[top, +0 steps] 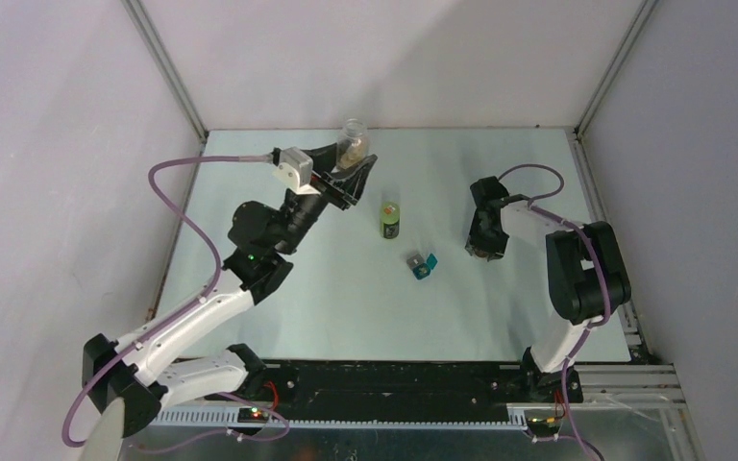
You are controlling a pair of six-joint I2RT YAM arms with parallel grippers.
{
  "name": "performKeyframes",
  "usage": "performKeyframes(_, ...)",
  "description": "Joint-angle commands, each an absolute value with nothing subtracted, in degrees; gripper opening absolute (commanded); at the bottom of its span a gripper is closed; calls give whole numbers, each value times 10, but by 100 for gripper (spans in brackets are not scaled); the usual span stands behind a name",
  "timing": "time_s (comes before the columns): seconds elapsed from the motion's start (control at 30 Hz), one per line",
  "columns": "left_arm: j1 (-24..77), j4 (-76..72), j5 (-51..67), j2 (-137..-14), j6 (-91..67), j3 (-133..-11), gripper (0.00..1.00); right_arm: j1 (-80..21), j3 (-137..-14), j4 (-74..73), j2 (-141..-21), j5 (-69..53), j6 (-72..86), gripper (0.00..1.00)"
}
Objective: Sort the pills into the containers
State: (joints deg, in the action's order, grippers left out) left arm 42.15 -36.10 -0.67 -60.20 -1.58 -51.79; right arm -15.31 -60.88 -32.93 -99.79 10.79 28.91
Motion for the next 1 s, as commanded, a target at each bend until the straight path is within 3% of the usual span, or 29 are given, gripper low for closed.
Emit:
performKeyframes(0.0, 412, -399, 21, -585, -47, -505, 0, -151, -626, -323, -996, 91, 298, 46)
performKeyframes(0.13, 410, -384, 27, -574, -53, -485, 0, -149, -626, -320, -992, 93, 291, 59)
performKeyframes(0.2, 409, -380, 27, -567, -58, -473, 0, -148, -626, -320, -992, 94, 288, 59)
performKeyframes(0.4, 408, -368, 37, -555, -66, -449, 0, -145, -627, -312, -993, 92, 287, 52)
performKeyframes(0.57, 406, -356, 54, -541, -68, -423, 0, -145, -626, -298, -991, 97, 283, 54)
performKeyframes(0.67, 407, -369, 65, -534, -68, -403, 0, -145, -619, -280, -988, 94, 287, 44)
performKeyframes(0.77, 407, -359, 80, -534, -57, -397, 0, -147, -608, -247, -949, 83, 288, 39)
performKeyframes(0.97, 406, -259, 132, -539, -5, -417, 0, -146, -634, -224, -843, -20, 279, 39)
